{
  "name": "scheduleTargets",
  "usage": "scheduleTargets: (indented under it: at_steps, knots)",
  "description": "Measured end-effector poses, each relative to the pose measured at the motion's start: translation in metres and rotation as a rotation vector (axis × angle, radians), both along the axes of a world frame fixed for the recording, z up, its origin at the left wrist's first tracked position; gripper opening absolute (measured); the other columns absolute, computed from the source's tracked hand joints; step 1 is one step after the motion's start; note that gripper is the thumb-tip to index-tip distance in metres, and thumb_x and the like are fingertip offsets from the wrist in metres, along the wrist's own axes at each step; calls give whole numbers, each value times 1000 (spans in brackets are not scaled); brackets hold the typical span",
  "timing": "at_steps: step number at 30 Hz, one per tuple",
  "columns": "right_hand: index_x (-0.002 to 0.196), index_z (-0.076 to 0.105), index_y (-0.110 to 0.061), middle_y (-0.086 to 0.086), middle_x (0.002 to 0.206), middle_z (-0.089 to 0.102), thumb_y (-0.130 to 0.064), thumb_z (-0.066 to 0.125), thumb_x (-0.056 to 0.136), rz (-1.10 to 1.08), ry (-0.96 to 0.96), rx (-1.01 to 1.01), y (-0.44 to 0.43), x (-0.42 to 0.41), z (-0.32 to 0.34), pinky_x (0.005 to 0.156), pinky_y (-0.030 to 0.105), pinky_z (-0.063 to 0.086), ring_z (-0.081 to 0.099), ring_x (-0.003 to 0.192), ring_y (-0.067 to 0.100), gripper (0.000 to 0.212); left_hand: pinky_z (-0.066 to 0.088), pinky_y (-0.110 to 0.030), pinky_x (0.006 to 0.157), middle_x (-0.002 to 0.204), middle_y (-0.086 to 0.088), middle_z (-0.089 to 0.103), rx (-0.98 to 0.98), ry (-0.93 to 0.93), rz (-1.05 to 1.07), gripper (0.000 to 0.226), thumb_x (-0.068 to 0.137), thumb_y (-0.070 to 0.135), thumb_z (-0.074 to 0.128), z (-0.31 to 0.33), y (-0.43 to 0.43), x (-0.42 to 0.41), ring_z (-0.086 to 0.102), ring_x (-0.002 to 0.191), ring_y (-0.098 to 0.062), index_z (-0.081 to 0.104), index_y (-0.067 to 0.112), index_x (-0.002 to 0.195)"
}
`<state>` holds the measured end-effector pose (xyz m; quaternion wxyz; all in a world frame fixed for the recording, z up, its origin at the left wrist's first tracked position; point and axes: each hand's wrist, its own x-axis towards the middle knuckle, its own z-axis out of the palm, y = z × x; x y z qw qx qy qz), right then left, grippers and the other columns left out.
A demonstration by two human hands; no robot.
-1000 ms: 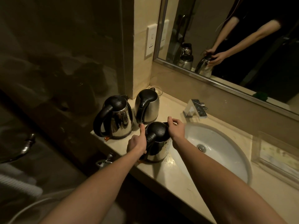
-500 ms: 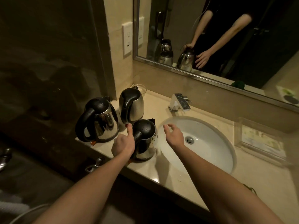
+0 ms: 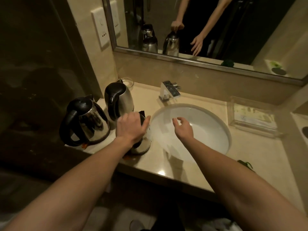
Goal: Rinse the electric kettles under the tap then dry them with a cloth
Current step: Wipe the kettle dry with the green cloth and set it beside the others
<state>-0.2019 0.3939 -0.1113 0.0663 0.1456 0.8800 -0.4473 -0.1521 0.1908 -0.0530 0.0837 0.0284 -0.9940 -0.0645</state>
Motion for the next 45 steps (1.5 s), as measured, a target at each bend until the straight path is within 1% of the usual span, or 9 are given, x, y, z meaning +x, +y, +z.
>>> scheduleTargets:
  at_steps: [5, 10, 14, 21, 28, 34, 37, 39, 45]
  knots:
    - [141, 49, -22, 7, 139, 58, -51, 45, 99, -86, 22, 53, 33, 1, -1, 99, 39, 43, 52, 127, 29, 52, 41, -38, 77, 100, -10, 63, -114, -106, -137, 68, 100, 64, 19, -3, 40, -13, 55, 89, -26, 61, 10, 100]
    - [141, 50, -25, 3, 141, 55, -52, 44, 99, -177, 33, 222, 78, 14, -4, 106, 43, 37, 47, 130, 30, 51, 48, -40, 81, 101, -12, 65, -170, -179, -215, 75, 99, 67, 16, -13, 72, -23, 58, 92, -29, 65, 10, 101]
    - [141, 49, -25, 2, 145, 51, -53, 42, 99, -218, -11, 366, 119, 28, -14, 106, 45, 35, 45, 131, 30, 51, 37, -38, 75, 103, -12, 65, -206, -210, -279, 74, 100, 66, 17, -18, 102, -31, 59, 94, -30, 65, 10, 102]
    - [142, 47, -29, 3, 149, 45, -57, 35, 100, -336, -193, 514, 184, 69, -38, 109, 51, 29, 39, 133, 32, 52, 37, -40, 81, 110, -11, 63, -239, -290, -394, 73, 100, 65, 16, -35, 162, -37, 57, 102, -30, 64, 10, 107]
    - [141, 48, -38, 5, 158, 22, -61, 33, 97, -437, -514, 427, 222, 91, -56, 110, 65, 19, 23, 138, 39, 52, 37, -39, 79, 106, -10, 64, -258, -323, -470, 72, 100, 65, 18, -51, 203, -42, 58, 98, -30, 65, 11, 101]
    - [140, 51, -23, 3, 162, 4, -57, 24, 100, -436, -598, 282, 220, 96, -71, 111, 65, 22, 7, 144, 39, 59, 37, -39, 79, 105, -10, 65, -268, -348, -479, 72, 100, 67, 16, -62, 218, -48, 57, 96, -29, 64, 12, 98]
    - [143, 46, -10, 4, 163, 9, -57, 16, 101, -435, -616, 302, 220, 92, -74, 112, 59, 22, 7, 145, 39, 70, 38, -39, 80, 106, -10, 64, -272, -352, -466, 73, 99, 67, 16, -65, 217, -52, 57, 97, -29, 65, 12, 100]
    - [141, 49, -5, 8, 160, 19, -58, 14, 101, -463, -577, 312, 222, 91, -74, 111, 54, 26, 15, 142, 40, 75, 38, -39, 80, 106, -10, 64, -274, -351, -459, 74, 99, 67, 16, -65, 216, -53, 58, 98, -29, 65, 12, 101]
    - [122, 59, 0, 16, 133, 54, -62, 19, 98, -641, -385, 254, 218, 85, -67, 101, 50, 39, 40, 124, 37, 77, 37, -38, 78, 105, -10, 64, -274, -308, -446, 75, 99, 67, 16, -57, 207, -56, 59, 97, -29, 67, 12, 100]
